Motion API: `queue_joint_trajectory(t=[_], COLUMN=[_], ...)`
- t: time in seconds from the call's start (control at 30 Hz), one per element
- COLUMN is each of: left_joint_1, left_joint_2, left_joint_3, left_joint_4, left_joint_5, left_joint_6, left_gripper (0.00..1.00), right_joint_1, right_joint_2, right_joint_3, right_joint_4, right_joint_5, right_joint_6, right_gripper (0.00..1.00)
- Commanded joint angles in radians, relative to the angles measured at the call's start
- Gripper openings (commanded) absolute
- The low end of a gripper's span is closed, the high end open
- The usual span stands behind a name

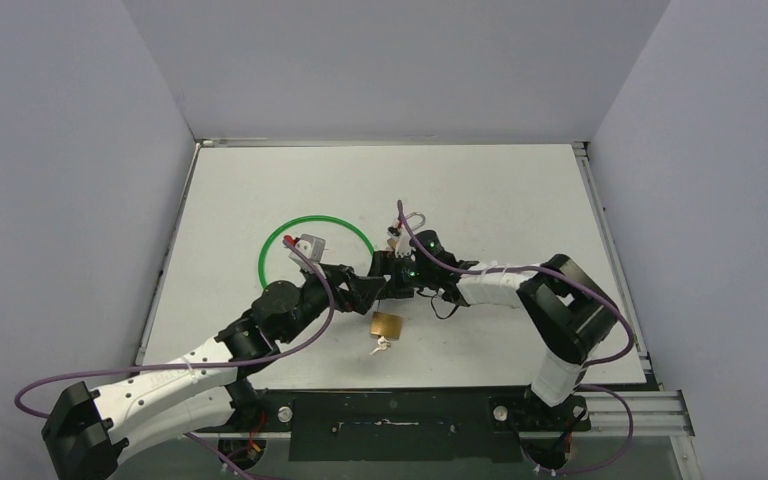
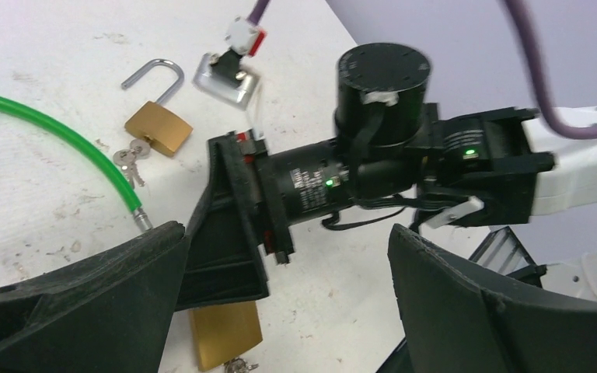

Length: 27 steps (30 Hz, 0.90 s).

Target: Unlock with the key

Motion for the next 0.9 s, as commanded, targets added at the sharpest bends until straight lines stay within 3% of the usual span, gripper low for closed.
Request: queue_joint_trajectory(t=[0.0, 0.13, 0.3, 0.5, 0.67, 0.87], left_joint_1=[0.007, 0.009, 0.008, 0.01, 0.015, 0.015], left_joint_2=[-0.035, -0.053, -0.065, -0.073, -0.065, -0.043], left_joint_3=[0.054, 0.065, 0.075, 0.081, 0.074, 0.061], left_joint_4=[-0.059, -0.094, -0.128, -0.162, -0.16, -0.137], left_joint_5=[-0.057, -0.078, -0.094, -0.113, -0.106, -0.091], left_joint_6=[0.021, 0.025, 0.033, 0.046, 0.051, 0.038], left_gripper=[0.97, 0.97, 0.97, 0.97, 0.97, 0.97], right_joint_1=[-0.012, -0.034, -0.074, -0.247, -0.504, -0.66], right_joint_2=[-0.162, -0.251, -0.397, -0.643, -0.707, -0.645], right_joint_3=[0.044, 0.048, 0.031, -0.07, -0.17, -0.247], right_joint_4=[-0.096, -0.269, -0.494, -0.669, -0.707, -0.628], right_joint_5=[0.122, 0.27, 0.57, 0.904, 0.905, 0.78], right_joint_6=[-0.118, -0.223, -0.273, -0.229, -0.194, -0.187], right_gripper=[0.8, 0.83, 0.83, 0.82, 0.82, 0.82])
